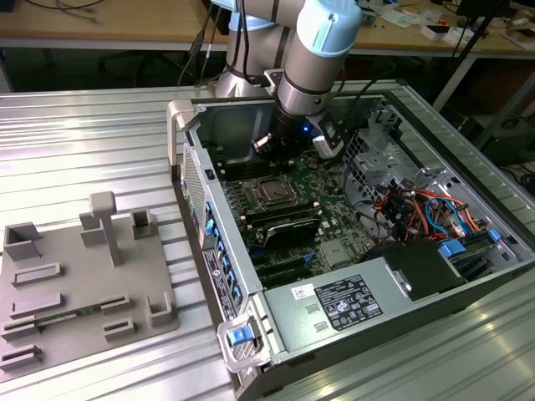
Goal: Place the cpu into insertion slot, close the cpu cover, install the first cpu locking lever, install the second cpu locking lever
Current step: 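Install the first cpu locking lever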
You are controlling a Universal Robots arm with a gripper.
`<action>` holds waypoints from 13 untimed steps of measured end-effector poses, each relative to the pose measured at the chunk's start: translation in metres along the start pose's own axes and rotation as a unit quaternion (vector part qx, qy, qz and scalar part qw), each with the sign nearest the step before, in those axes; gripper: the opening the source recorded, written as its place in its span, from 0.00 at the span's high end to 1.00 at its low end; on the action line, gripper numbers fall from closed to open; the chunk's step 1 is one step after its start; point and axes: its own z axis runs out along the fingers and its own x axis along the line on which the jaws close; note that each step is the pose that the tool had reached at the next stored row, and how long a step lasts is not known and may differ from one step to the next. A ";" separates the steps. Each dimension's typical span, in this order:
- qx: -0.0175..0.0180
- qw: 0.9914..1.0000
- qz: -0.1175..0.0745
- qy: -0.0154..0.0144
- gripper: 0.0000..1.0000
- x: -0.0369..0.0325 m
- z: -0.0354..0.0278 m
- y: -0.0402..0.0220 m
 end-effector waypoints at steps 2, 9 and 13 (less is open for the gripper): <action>0.000 1.000 0.000 0.000 0.89 -0.0001 -0.0004 0.0001; 0.001 1.000 0.000 0.000 0.89 -0.0001 -0.0012 0.0001; 0.004 1.000 0.000 0.000 0.89 -0.0001 -0.0011 0.0001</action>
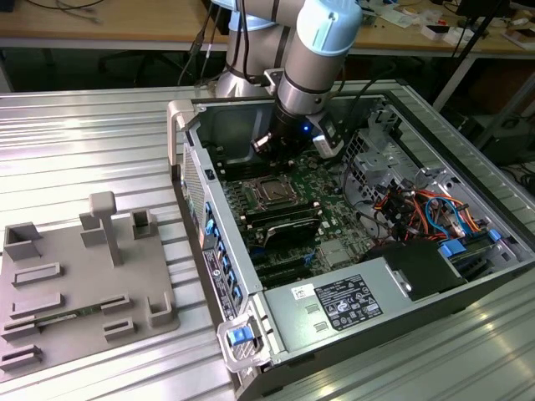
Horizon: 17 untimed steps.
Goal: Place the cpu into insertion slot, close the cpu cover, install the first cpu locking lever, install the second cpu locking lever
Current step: 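Install the first cpu locking lever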
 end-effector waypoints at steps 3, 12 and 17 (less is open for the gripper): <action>0.002 1.000 0.000 0.000 0.89 0.0000 0.0004 -0.0001; 0.002 1.000 0.000 0.000 0.89 0.0001 0.0020 -0.0006; 0.013 1.000 0.000 0.001 0.89 0.0001 0.0006 -0.0018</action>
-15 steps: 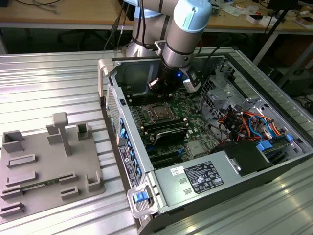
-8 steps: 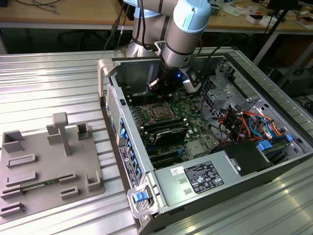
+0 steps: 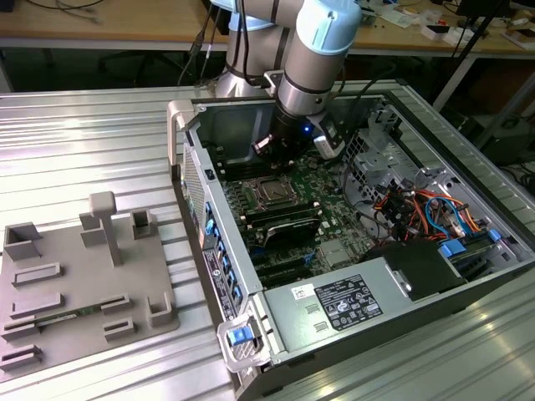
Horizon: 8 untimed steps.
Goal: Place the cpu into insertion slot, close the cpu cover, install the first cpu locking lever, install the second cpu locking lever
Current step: 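Install the first cpu locking lever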
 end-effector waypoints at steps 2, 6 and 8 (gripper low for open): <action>0.002 1.000 0.000 0.000 0.89 0.0001 0.0005 -0.0001; 0.005 1.000 0.000 0.000 0.89 0.0002 0.0020 -0.0003; 0.006 1.000 0.000 0.000 0.89 0.0002 0.0026 -0.0003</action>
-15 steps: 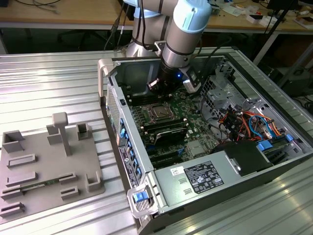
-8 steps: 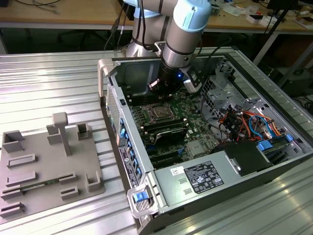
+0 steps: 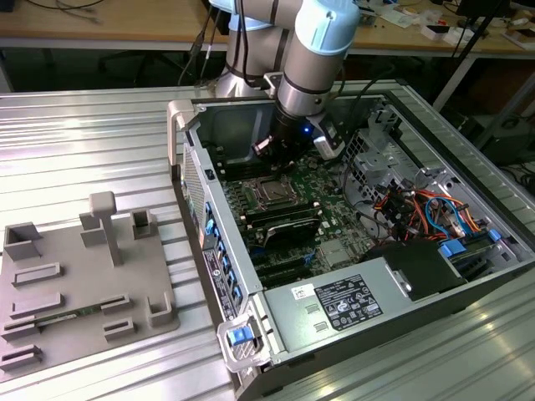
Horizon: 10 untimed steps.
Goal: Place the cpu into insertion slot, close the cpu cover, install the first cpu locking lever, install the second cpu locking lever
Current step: 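Install the first cpu locking lever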
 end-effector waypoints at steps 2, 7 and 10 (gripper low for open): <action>0.002 1.000 0.000 0.000 0.89 0.0000 0.0006 0.0000; 0.006 1.000 0.000 0.001 0.89 0.0000 0.0017 0.0000; 0.009 1.000 0.000 0.001 0.89 0.0001 0.0028 0.0000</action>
